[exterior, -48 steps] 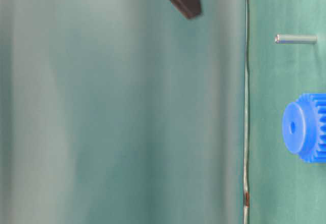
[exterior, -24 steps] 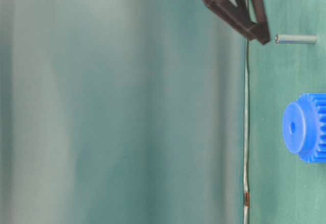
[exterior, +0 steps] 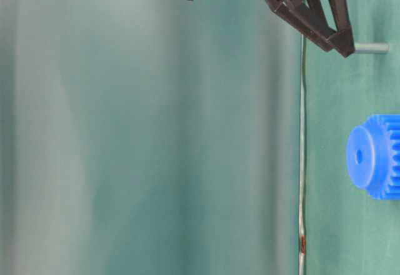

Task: Insert the shaft placed at a random location into the center hole of the medium gear at another random location.
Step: 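Lower the right gripper around the shaft and close to grasp it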

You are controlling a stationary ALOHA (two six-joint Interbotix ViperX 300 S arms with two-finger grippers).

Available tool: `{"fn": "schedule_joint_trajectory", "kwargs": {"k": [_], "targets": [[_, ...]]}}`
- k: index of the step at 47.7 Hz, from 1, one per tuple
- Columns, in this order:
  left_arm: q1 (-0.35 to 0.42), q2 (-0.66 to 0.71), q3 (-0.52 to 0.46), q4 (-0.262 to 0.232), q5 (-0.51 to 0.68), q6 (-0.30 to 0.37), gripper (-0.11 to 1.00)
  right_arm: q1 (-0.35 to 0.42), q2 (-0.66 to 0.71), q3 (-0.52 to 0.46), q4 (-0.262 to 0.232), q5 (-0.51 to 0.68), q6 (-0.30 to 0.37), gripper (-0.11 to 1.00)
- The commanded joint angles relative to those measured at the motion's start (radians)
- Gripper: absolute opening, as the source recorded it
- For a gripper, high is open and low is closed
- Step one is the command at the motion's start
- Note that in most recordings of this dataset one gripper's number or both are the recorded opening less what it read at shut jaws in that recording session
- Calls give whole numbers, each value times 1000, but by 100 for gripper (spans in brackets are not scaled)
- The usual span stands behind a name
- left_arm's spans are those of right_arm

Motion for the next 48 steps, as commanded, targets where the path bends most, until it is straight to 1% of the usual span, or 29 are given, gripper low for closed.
{"fn": "schedule_joint_trajectory", "kwargs": {"k": [1,5,9,13,18,20,32,38,43,48], "targets": [[0,5,-23,3,-5,-2,0,-3,-5,-21,3,-14,5,78],[0,5,-23,3,-5,-2,0,-3,-2,-25,3,-12,5,72],[0,5,-23,3,-5,-2,0,-3,-2,-25,3,-14,5,62],[0,5,-23,3,-3,-2,0,-3,-2,-25,3,-14,5,44],[0,5,-23,3,-3,-2,0,-2,-2,-23,0,-9,3,18],[0,5,-23,3,-3,-2,0,-2,-2,-23,0,-9,3,13],[0,3,-23,3,-2,-2,0,-3,-2,-25,2,-8,3,13],[0,3,-25,3,3,-2,0,-3,-26,-25,2,-3,0,13],[0,3,-25,3,3,-2,0,-3,-72,-29,2,32,3,13],[-2,2,-25,3,3,-2,0,-3,-135,-40,2,94,5,13]]}}
